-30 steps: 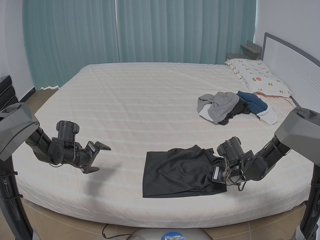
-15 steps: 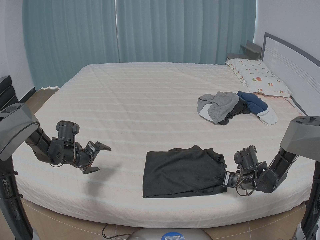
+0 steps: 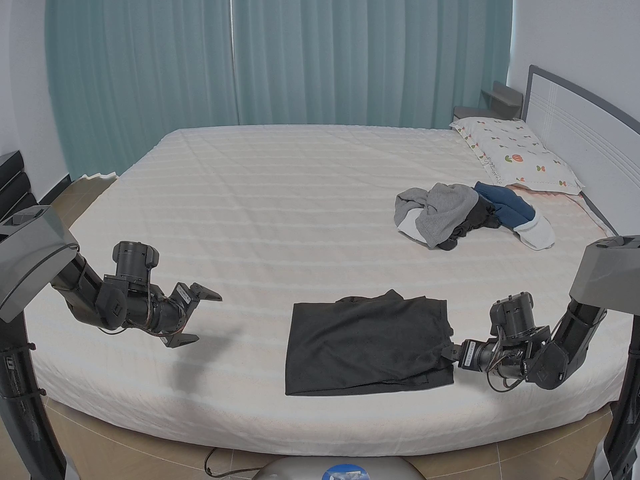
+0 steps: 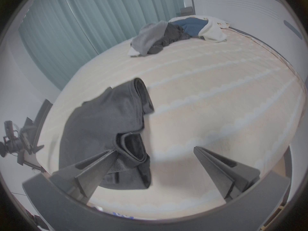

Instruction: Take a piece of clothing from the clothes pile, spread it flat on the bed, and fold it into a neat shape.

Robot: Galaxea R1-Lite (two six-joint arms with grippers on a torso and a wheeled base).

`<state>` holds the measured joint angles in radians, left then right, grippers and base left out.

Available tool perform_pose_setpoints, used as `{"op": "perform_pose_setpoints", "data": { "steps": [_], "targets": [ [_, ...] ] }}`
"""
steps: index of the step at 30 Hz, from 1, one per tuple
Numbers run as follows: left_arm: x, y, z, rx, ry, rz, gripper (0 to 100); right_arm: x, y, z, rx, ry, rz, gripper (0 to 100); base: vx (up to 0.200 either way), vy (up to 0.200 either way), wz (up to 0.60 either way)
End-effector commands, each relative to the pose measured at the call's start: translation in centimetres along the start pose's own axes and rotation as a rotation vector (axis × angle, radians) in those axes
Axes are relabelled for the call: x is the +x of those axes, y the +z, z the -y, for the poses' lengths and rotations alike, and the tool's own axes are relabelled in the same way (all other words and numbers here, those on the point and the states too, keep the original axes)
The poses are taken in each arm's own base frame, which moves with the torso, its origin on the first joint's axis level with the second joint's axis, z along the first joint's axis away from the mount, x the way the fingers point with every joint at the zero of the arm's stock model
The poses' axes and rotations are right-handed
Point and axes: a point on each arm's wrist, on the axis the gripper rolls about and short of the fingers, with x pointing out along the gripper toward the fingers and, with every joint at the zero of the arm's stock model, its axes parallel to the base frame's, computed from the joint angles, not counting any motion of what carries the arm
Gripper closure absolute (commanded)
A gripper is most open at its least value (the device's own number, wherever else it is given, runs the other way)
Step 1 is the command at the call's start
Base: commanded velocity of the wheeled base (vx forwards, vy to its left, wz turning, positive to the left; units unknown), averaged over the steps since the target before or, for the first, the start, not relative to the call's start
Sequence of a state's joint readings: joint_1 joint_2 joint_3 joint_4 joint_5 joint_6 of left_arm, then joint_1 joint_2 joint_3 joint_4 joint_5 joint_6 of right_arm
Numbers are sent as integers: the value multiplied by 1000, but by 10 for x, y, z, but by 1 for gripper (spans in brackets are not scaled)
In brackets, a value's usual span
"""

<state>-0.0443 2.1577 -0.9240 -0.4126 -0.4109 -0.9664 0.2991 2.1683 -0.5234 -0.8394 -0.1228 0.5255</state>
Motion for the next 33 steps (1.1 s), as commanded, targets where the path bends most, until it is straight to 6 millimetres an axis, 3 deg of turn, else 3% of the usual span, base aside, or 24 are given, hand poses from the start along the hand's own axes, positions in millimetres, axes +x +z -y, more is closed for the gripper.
{"op": "perform_pose_setpoints", "data": {
  "steps": [1,4,9,14,15,19,26,27,33],
  "targets": [
    [0,0,0,-4,-2,1,0,-10,21,5,50,58,74,0,0,0,0],
    [0,2,2,-19,10,30,0,-15,43,6,88,140,116,0,0,0,0],
    [0,3,2,-26,13,38,0,-4,68,1,240,261,116,0,40,0,0],
    [1,0,0,-17,24,33,0,25,63,-1,294,305,20,0,80,0,0],
    [2,-1,1,-14,24,32,0,41,57,-1,297,299,1,0,0,0,0],
    [2,-1,1,-14,24,34,0,69,54,3,318,283,-12,0,0,0,0],
    [3,-1,1,-13,25,33,0,74,58,3,376,323,8,0,0,0,0],
    [3,-1,0,-14,26,32,0,73,58,3,375,324,7,100,0,0,0],
    [4,-2,0,-12,29,32,0,74,60,10,390,308,15,100,0,0,0]
  ]
}}
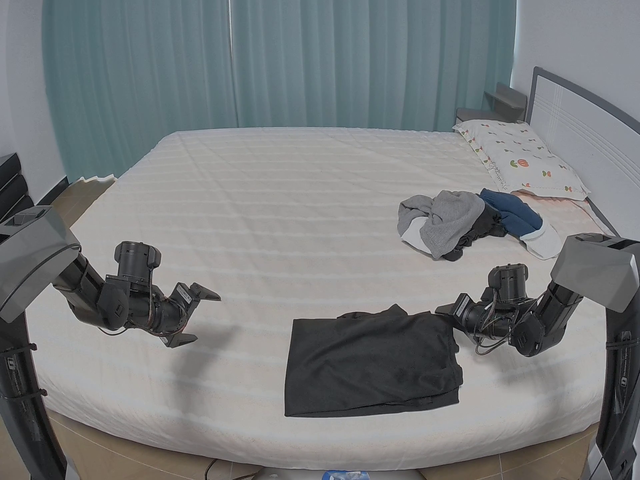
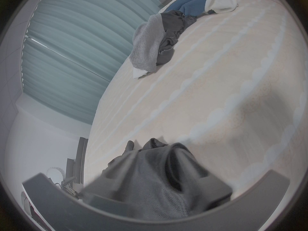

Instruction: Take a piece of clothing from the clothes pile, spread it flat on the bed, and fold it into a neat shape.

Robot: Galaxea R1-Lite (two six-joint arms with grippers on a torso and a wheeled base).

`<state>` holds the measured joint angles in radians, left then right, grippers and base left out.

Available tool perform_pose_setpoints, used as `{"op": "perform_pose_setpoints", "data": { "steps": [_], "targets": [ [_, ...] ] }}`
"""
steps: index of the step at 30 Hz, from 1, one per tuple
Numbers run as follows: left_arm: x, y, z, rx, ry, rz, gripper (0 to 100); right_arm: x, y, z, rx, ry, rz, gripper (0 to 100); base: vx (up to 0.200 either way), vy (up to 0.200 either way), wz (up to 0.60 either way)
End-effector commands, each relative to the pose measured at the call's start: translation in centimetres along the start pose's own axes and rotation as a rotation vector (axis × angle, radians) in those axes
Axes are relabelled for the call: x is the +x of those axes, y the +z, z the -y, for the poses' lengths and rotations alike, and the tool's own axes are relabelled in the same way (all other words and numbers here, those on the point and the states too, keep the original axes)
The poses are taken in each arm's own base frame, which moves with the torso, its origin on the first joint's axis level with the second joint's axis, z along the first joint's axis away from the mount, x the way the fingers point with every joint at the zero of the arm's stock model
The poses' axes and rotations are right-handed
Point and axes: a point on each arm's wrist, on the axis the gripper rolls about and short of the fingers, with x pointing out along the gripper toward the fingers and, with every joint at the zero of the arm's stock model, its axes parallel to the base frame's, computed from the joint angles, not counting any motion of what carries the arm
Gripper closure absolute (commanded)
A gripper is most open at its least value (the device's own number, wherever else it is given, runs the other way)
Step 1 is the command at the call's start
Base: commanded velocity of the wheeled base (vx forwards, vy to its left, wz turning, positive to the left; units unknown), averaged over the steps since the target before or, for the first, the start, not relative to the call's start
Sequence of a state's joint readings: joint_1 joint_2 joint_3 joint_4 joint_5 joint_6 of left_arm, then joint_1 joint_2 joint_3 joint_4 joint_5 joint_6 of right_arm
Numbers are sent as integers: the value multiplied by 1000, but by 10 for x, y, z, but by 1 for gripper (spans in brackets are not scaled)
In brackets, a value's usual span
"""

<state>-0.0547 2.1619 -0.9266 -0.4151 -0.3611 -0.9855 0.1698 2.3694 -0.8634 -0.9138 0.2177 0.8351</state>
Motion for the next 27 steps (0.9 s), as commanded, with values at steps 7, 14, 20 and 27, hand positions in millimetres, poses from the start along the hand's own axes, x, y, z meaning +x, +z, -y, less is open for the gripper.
{"op": "perform_pose_setpoints", "data": {
  "steps": [7,14,20,27],
  "targets": [
    [3,-3,5,13,3,12,0,0,13,16,63,-28,32,100,0,0,0],
    [19,-36,30,109,1,20,0,-1,9,14,71,-23,23,100,0,0,0],
    [39,-54,53,206,-84,14,0,-1,2,13,49,26,50,100,0,0,0],
    [67,-81,64,294,-102,-36,0,-2,-7,12,37,47,48,100,0,0,0]
  ]
}}
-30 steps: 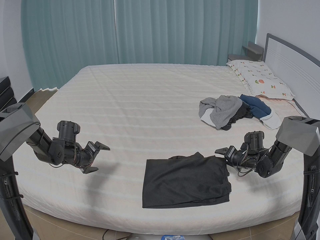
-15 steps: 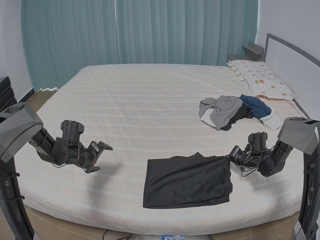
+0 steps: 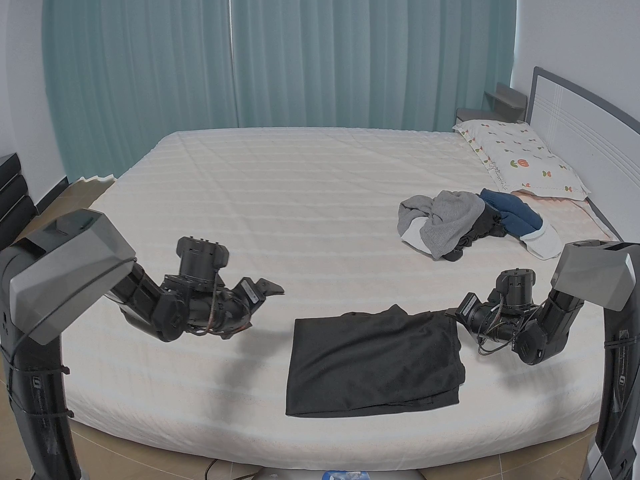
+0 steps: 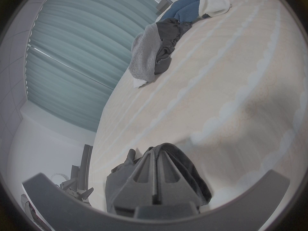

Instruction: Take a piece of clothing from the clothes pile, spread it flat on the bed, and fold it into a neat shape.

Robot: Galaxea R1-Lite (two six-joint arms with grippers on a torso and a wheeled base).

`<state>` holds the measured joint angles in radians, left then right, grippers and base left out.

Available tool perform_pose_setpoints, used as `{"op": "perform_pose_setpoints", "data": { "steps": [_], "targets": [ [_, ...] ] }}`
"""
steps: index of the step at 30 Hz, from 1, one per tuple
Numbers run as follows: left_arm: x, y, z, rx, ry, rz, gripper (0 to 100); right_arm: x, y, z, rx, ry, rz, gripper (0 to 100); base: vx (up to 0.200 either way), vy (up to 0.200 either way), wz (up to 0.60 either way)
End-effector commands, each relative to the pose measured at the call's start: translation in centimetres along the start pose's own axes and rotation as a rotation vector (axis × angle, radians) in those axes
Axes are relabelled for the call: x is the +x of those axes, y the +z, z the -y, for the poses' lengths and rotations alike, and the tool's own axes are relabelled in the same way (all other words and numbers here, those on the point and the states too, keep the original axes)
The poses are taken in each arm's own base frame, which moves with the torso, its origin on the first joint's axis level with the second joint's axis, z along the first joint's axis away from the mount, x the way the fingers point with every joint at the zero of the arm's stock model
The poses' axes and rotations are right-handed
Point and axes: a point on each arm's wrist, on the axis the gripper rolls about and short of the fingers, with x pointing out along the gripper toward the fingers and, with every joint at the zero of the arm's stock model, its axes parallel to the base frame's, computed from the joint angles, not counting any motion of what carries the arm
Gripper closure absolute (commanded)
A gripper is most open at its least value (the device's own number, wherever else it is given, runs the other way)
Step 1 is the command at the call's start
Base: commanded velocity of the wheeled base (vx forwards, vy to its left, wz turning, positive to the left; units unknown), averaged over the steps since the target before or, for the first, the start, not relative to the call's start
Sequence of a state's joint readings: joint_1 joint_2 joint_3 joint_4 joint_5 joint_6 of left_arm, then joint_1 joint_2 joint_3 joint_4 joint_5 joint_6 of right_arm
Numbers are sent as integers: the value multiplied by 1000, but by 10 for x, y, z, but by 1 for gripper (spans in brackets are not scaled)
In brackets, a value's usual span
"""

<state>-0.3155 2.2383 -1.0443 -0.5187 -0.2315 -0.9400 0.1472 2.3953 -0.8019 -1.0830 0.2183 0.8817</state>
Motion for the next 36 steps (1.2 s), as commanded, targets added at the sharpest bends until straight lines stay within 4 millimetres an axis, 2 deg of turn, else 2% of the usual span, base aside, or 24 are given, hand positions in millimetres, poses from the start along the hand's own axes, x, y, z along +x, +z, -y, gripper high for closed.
{"op": "perform_pose_setpoints", "data": {
  "steps": [1,6,11,24,25,26,36],
  "targets": [
    [32,-21,8,55,-5,-27,0,1,-10,0,-6,-2,-25,100,0,0,0],
    [54,-31,16,99,11,2,0,2,-13,-1,-9,-1,-33,100,0,0,0],
    [61,-33,10,97,26,4,0,2,-11,-1,-10,2,-28,100,0,0,0],
    [68,-46,15,142,11,-26,0,2,-12,-2,-10,3,-30,100,0,0,0],
    [77,-48,15,147,13,-25,0,2,-12,-2,-11,4,-31,100,0,0,0],
    [79,-49,14,149,16,-27,100,3,-12,-2,-11,5,-30,100,0,0,0],
    [86,-48,11,150,41,6,100,2,-11,-3,-12,12,-22,100,0,0,0]
  ]
}}
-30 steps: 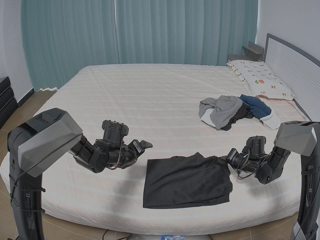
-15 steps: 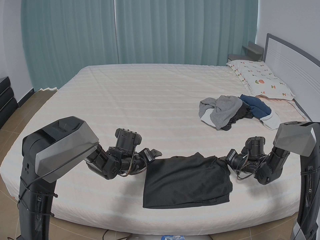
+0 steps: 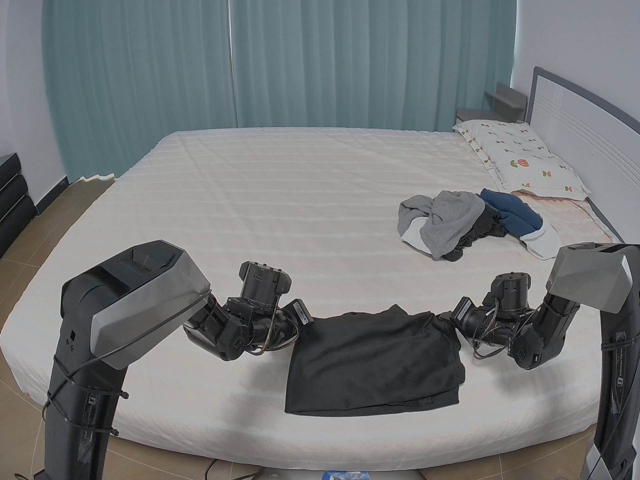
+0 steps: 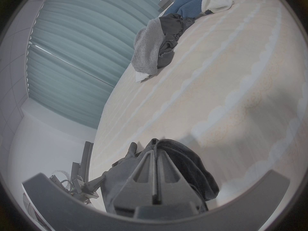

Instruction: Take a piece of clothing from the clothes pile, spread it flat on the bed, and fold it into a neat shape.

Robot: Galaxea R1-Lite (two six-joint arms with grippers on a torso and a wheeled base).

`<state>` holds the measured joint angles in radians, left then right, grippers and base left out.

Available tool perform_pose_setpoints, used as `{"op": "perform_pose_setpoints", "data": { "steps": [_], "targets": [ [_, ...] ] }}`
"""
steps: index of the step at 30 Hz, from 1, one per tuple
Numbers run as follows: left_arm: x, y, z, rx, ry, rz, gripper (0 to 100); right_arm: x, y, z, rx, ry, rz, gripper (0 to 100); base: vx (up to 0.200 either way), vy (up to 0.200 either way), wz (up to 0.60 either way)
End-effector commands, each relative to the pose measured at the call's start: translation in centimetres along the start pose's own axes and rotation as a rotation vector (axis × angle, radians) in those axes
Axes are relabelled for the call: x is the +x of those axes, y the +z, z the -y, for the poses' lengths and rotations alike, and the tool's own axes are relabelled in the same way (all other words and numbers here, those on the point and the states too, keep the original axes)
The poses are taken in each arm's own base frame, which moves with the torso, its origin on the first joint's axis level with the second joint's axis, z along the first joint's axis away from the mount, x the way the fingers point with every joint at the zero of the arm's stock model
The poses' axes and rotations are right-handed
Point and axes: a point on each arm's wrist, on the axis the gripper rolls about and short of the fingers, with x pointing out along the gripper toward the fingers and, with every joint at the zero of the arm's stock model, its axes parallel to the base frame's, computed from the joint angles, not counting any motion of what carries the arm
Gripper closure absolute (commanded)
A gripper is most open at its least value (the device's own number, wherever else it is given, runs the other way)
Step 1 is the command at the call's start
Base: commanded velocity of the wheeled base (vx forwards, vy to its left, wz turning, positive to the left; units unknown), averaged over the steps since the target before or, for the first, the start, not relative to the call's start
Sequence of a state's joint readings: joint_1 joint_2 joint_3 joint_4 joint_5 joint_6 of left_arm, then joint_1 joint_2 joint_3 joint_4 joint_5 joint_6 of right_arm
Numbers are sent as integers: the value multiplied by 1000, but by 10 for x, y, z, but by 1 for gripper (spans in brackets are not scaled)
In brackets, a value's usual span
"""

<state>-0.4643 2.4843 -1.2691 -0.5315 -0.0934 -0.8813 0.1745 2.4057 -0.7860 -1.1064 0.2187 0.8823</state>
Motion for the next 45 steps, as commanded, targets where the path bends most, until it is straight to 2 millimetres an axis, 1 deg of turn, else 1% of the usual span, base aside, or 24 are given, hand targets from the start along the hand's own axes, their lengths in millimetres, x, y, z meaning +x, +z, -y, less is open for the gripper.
{"op": "perform_pose_setpoints", "data": {
  "steps": [1,4,15,25,28,31,34,45],
  "targets": [
    [5,-2,-2,0,9,2,100,0,0,0,-1,1,0,100,0,0,0],
    [8,0,-3,0,33,39,100,0,0,0,-1,3,1,100,0,0,0],
    [7,0,-5,-8,94,109,100,3,7,-1,-1,16,30,100,0,0,0],
    [7,0,-6,-8,98,109,100,10,2,4,-12,28,41,100,0,0,0],
    [6,0,-6,-11,98,109,100,11,5,4,-11,34,53,100,0,0,0],
    [6,-1,-7,-13,100,108,100,15,7,4,-10,31,70,100,0,0,0],
    [6,-1,-7,-11,100,108,100,22,3,7,-7,16,77,100,0,0,0],
    [6,-1,-7,-14,100,106,100,24,3,6,-10,19,78,100,0,0,0]
  ]
}}
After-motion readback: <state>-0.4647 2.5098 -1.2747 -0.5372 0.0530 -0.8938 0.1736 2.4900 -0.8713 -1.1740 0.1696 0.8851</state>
